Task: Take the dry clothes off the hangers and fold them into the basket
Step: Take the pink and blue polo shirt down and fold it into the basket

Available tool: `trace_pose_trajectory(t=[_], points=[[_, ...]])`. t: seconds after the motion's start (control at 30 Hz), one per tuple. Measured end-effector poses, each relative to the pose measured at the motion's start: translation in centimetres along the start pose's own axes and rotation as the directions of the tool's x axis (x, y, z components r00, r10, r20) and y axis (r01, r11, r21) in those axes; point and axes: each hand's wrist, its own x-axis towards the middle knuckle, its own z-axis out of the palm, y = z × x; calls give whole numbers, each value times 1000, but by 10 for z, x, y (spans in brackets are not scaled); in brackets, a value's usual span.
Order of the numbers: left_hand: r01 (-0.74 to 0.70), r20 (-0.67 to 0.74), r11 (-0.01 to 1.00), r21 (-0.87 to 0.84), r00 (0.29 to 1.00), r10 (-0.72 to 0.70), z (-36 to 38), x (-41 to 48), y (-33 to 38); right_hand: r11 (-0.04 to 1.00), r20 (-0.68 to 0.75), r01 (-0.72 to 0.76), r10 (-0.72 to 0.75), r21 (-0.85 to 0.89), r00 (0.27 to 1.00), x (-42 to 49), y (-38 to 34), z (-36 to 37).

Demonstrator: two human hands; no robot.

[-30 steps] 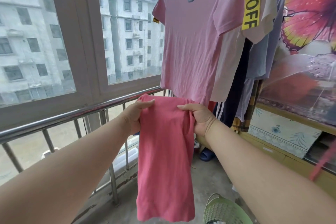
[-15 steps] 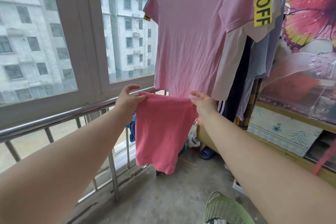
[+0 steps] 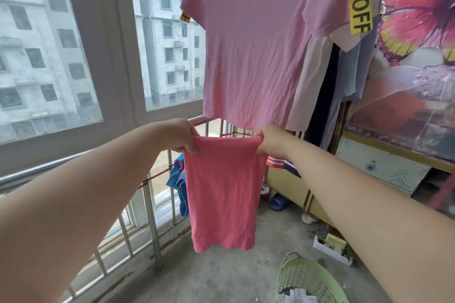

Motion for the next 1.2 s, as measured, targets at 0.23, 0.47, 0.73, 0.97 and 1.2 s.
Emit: trace_pose_trajectory(t=[0.23,0.47,0.73,0.97,1.2], points=[[-166,85,878,450,986,143,18,6,-6,992,-42,-33,29,-121,999,-8,13,13],[-349,271,754,556,934,233,50,12,0,985,8,-143,144,-98,990,-34,39,23],[-497,331,712,496,866,374,117,31,23,945,-8,-321,322,55,947,-78,103,38],[-531,324,680,505,847,422,190,46,64,875,-25,-478,481,80,876,-95,180,44],[-560,394,705,435,822,410,281,71,105,802,45,-574,575,164,817,-100,283,59]])
